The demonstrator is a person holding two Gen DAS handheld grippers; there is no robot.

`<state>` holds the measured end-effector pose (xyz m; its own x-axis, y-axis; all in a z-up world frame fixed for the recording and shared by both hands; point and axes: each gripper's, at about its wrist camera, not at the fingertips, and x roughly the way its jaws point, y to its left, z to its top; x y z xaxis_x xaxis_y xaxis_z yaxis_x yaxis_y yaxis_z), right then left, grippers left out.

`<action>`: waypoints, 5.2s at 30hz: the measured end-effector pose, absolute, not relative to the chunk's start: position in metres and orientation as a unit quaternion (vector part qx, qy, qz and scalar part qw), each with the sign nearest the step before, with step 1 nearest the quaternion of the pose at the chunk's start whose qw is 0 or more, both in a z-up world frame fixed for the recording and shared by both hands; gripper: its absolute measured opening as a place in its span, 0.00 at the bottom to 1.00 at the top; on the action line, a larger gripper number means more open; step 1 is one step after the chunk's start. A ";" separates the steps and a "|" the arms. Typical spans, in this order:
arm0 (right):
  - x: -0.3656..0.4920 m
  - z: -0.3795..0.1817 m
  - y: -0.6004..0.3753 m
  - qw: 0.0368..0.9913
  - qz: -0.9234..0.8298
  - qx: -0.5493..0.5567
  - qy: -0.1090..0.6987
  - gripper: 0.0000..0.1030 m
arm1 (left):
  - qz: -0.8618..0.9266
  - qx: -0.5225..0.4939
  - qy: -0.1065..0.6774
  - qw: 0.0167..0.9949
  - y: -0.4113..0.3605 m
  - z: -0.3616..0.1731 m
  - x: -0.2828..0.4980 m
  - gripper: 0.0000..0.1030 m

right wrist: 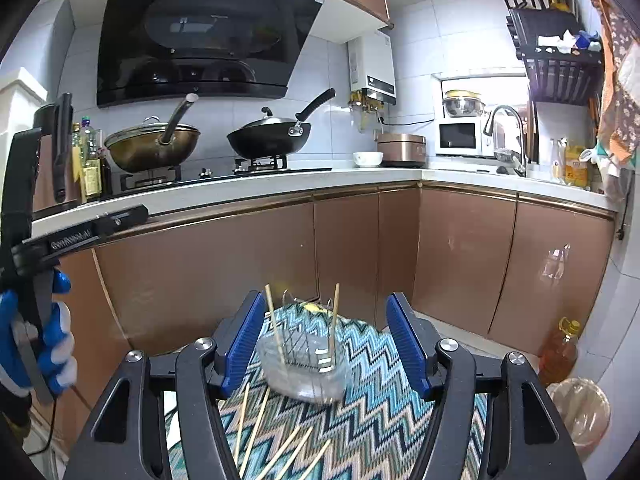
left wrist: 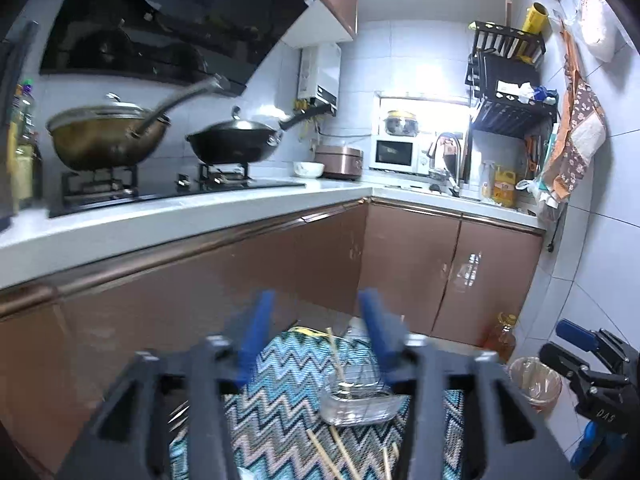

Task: Organize utensils
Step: 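Drop the left tool's chopstick into the glass cup while the right tool releases its chopstick there, then move both tools back down toward the loose chopsticks on the cloth, then grasp a wooden chopstick with the left tool while the right tool grasps another, then lift the left tool's chopstick over the glass cup while the right tool carries its chopstick there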

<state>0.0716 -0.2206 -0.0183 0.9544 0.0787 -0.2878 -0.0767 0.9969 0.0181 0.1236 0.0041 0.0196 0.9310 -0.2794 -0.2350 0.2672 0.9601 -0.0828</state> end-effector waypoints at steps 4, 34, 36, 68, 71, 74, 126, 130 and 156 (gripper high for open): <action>0.046 -0.017 -0.217 0.988 0.037 0.001 0.153 0.61 | -0.136 -0.027 0.112 0.984 0.024 0.027 0.097 0.64; 0.000 -0.027 -0.202 0.980 0.030 0.033 0.196 0.62 | -0.152 -0.031 0.108 0.982 0.064 0.028 0.057 0.75; 0.002 -0.030 -0.203 0.979 0.031 0.035 0.200 0.62 | -0.153 -0.027 0.114 0.981 0.061 0.026 0.057 0.75; 0.094 -0.130 -0.232 0.922 0.053 0.128 0.362 0.61 | -0.191 -0.031 0.353 0.915 0.033 -0.100 0.176 0.75; 0.102 -0.143 -0.232 0.913 0.057 0.134 0.382 0.59 | -0.196 -0.040 0.387 0.900 0.030 -0.116 0.187 0.75; 0.111 -0.154 -0.233 0.903 0.064 0.145 0.401 0.56 | -0.196 -0.044 0.419 0.886 0.027 -0.134 0.198 0.75; 0.231 -0.257 -0.247 0.808 0.094 0.147 0.563 0.06 | -0.144 -0.130 0.566 0.801 -0.060 -0.245 0.305 0.06; 0.213 -0.238 -0.251 0.827 0.108 0.150 0.530 0.06 | -0.164 -0.163 0.515 0.826 -0.044 -0.219 0.284 0.05; 0.185 0.018 -0.234 0.980 0.139 0.076 0.119 0.05 | -0.182 -0.157 0.198 0.950 -0.027 0.000 0.245 0.04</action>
<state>0.1846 -0.2338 0.0175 0.9328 0.2908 -0.2129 -0.2547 0.9499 0.1813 0.2452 -0.0266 0.0003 0.8547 -0.4089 -0.3198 0.2846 0.8843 -0.3702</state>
